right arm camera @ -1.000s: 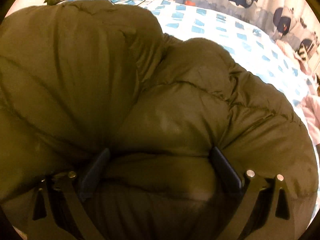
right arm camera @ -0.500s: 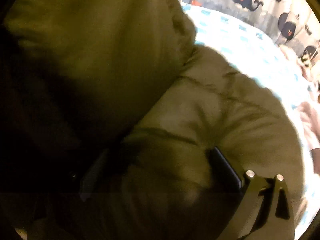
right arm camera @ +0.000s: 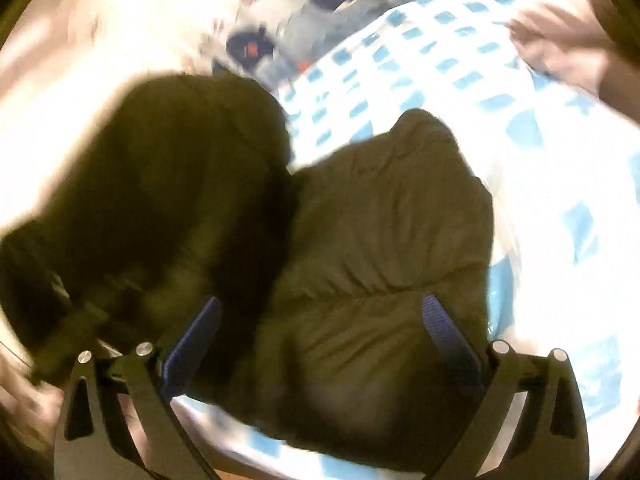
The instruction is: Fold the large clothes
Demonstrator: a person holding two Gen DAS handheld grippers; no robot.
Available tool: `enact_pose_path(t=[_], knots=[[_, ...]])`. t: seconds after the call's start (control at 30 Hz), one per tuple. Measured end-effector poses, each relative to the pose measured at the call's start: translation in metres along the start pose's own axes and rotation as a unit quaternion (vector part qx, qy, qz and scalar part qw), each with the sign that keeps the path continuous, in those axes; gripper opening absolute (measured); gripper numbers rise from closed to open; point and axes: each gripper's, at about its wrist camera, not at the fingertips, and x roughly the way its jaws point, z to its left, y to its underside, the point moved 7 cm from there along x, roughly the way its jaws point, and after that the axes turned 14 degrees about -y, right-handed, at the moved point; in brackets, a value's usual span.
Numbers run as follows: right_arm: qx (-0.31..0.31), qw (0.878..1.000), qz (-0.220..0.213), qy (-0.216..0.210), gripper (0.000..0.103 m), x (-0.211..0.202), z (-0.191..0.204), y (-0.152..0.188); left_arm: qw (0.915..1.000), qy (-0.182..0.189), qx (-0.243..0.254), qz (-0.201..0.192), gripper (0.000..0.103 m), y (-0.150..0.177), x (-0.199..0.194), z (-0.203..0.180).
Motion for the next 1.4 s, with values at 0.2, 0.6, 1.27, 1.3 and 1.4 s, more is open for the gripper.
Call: enact_pose_path(t=[0.2, 0.6, 1.27, 1.3, 1.4], knots=[[0.05, 0.995, -0.061, -0.069, 0.097, -0.044, -0.013, -0.031, 0.9945, -0.012, 0.101, 0.024, 0.021, -0.002, 0.02, -0.06], [-0.093, 0.995, 0.031, -0.01, 0.097, -0.018, 0.022, -0.126, 0.9585, -0.058, 0.278, 0.022, 0.047, 0.01, 0.063, -0.154], [-0.045, 0.982, 0.153, 0.1, 0.097, 0.038, -0.078, -0.071, 0.9871, 0.159, 0.011, -0.013, 0.083, -0.045, -0.049, 0.002], [-0.04, 0.983, 0.153, 0.095, 0.097, 0.038, -0.08, -0.069, 0.9842, 0.173, -0.031, -0.02, 0.083, -0.061, -0.036, 0.008], [-0.026, 0.983, 0.159, 0.087, 0.097, 0.032, -0.084, -0.067, 0.9692, 0.229, -0.091, 0.006, 0.083, -0.083, 0.013, -0.01]])
